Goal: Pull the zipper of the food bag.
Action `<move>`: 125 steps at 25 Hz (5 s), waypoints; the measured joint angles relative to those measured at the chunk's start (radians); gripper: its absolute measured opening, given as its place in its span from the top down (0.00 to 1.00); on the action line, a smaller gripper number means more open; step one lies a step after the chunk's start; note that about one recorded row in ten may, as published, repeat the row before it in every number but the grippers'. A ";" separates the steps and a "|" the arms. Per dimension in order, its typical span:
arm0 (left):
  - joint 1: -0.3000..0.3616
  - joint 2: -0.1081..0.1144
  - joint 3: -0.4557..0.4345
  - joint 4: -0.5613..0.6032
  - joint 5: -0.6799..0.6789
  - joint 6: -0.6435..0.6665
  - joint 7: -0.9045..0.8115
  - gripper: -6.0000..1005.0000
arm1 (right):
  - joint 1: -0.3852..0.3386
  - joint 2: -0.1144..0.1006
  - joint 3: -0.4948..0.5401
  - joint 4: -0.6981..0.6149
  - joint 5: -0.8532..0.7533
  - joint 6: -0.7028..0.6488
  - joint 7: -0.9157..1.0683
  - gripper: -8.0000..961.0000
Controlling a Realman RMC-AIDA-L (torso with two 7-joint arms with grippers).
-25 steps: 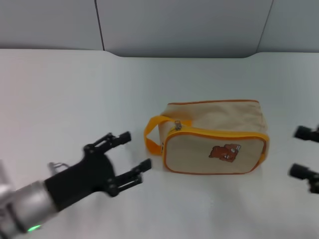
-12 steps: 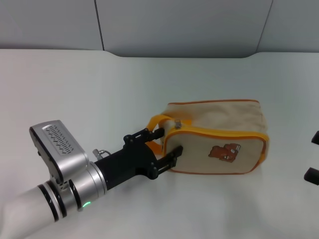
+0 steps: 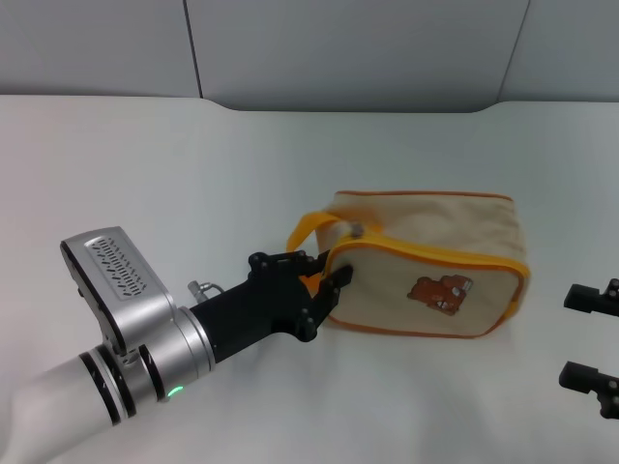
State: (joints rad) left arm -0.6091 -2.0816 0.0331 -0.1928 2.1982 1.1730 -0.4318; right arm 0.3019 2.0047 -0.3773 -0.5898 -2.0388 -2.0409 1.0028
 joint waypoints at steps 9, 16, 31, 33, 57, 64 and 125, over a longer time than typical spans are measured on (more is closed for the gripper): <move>-0.013 0.000 -0.043 -0.015 0.003 0.031 0.086 0.84 | 0.000 0.003 0.004 -0.001 0.000 0.004 0.003 0.17; -0.010 0.003 -0.071 0.044 -0.002 0.109 0.190 0.86 | -0.006 0.046 0.100 0.015 0.035 0.086 -0.074 0.17; -0.012 0.011 -0.069 0.182 0.001 0.342 0.225 0.87 | 0.156 0.084 0.270 0.739 0.359 0.437 -1.504 0.17; -0.014 0.011 -0.069 0.187 0.001 0.354 0.225 0.88 | 0.186 0.084 0.264 0.766 0.356 0.497 -1.602 0.17; -0.020 0.007 -0.067 0.200 0.001 0.380 0.222 0.89 | 0.249 0.084 0.288 0.893 0.257 0.589 -1.525 0.17; -0.020 0.008 -0.067 0.200 0.002 0.382 0.222 0.90 | 0.246 0.086 0.288 0.900 0.255 0.592 -1.527 0.26; 0.146 0.022 0.150 0.451 0.056 0.625 -0.209 0.89 | 0.113 0.065 0.093 0.254 -0.008 0.201 -0.144 0.35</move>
State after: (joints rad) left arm -0.4632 -2.0593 0.1833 0.2585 2.2540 1.7977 -0.6411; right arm 0.4147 2.0696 -0.2842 -0.3358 -2.0463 -1.8402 0.8588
